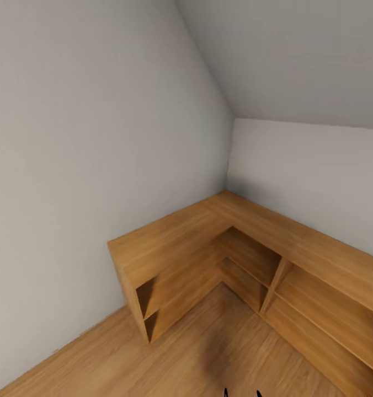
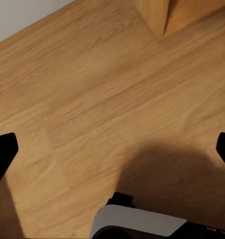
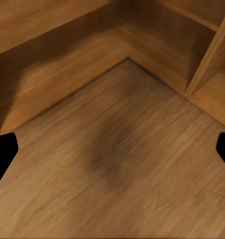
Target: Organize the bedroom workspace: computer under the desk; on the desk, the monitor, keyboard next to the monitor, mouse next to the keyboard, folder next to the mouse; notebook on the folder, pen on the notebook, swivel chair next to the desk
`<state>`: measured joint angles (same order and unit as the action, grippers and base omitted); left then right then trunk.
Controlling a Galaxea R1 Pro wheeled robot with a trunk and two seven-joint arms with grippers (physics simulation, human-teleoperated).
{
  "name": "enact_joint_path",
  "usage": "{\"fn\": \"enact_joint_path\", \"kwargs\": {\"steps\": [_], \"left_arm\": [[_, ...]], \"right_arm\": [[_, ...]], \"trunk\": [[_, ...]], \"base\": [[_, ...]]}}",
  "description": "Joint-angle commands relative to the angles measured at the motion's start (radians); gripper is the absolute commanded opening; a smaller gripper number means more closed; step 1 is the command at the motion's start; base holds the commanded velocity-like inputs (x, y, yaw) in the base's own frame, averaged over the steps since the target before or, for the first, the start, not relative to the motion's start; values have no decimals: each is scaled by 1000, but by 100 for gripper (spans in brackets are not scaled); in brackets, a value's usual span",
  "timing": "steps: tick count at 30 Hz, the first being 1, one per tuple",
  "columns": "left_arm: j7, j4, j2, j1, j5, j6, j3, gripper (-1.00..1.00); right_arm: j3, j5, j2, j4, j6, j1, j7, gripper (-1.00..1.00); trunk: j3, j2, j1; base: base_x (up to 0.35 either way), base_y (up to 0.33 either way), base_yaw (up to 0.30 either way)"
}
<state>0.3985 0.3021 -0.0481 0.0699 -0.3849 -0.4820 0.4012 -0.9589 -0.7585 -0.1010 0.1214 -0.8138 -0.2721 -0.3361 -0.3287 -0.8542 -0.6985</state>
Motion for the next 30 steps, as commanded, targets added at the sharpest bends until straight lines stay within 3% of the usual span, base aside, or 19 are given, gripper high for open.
{"fn": "enact_joint_path", "kwargs": {"steps": [1,10,20,26,30], "left_arm": [[8,0,1,1,-5,-3,9,100],[8,0,1,1,-5,-3,10,100],[8,0,1,1,-5,-3,8,100],[8,0,1,1,-5,-3,10,100],[8,-1,1,1,-5,-3,9,100]], "right_arm": [[-8,-1,0,0,-1,-1,-9,100],[-6,-5,1,0,-1,-1,-9,100],[-3,-7,1,0,-1,-1,-9,100],[-3,-7,3,-3,0,-1,-12,100],[-5,-9,6,-83,-3,1,-11,100]], "trunk": [[-1,-1,-1],[-1,-1,-1],[-1,-1,-1],[-1,-1,-1],[-1,-1,-1]], "base": [[333,0,-290],[283,0,-291],[27,10,-291],[1,185,-292],[0,40,-292]]}}
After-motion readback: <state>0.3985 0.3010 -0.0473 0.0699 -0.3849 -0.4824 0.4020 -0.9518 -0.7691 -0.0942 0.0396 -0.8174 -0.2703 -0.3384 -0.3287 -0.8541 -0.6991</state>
